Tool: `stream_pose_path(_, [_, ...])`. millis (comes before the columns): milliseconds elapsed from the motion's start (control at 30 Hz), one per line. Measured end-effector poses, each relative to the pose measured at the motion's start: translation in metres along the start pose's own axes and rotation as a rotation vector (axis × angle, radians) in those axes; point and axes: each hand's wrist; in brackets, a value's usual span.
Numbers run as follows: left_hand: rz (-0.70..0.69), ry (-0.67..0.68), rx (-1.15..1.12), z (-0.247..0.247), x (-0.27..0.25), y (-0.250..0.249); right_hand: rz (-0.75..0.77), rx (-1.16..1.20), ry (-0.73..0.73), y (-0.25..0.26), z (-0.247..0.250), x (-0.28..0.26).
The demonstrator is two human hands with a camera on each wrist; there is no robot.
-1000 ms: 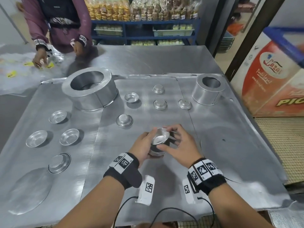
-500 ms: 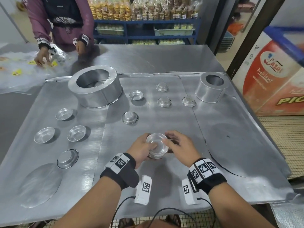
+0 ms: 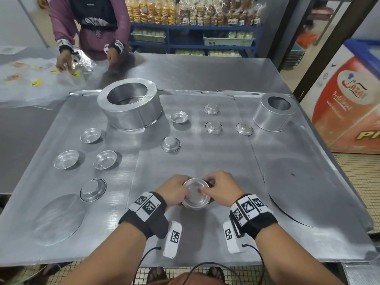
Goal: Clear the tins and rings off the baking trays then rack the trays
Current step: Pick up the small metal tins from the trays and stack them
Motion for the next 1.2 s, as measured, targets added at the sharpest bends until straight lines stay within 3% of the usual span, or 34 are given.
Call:
stream_pose_path(267, [-0.016, -0.06, 0.33, 0.012, -0.003, 0.003, 0.005, -0.116, 0.125, 0.011, -0.007, 0.003])
stream_pose_path(633, [0.027, -0.033, 0.474, 0.015, 0.001, 0.009, -0.016, -0.219, 0.257, 0.012, -0.011, 0.017])
stream_pose_path(800, [0.014, -0.009, 0.436, 0.022, 0.004, 0.012, 0.039, -0.281, 0.351, 0.015, -0.002, 0.024])
stream_pose_path(967, [-0.033, -0.17, 0.332, 0.048, 0.003, 0.011, 0.055, -0.278, 0.382, 0.028, 0.012, 0.053])
stream_pose_path(1067, [-0.063, -0.331, 0.418, 0.076, -0.003, 0.016, 0.08, -0.379, 0.342, 0.045, 0.018, 0.081])
stream_pose_path(1200, [-0.005, -0.503, 0.615, 0.123, -0.009, 0.032, 0.15, -0.527, 0.305, 0.077, 0.02, 0.123])
Point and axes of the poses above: each hand's wrist, its own x-axis towards the middle knuckle, its own z-axis out of the back of the hand, y = z × x, and after that the axes turned 7 degrees about -x, right-handed
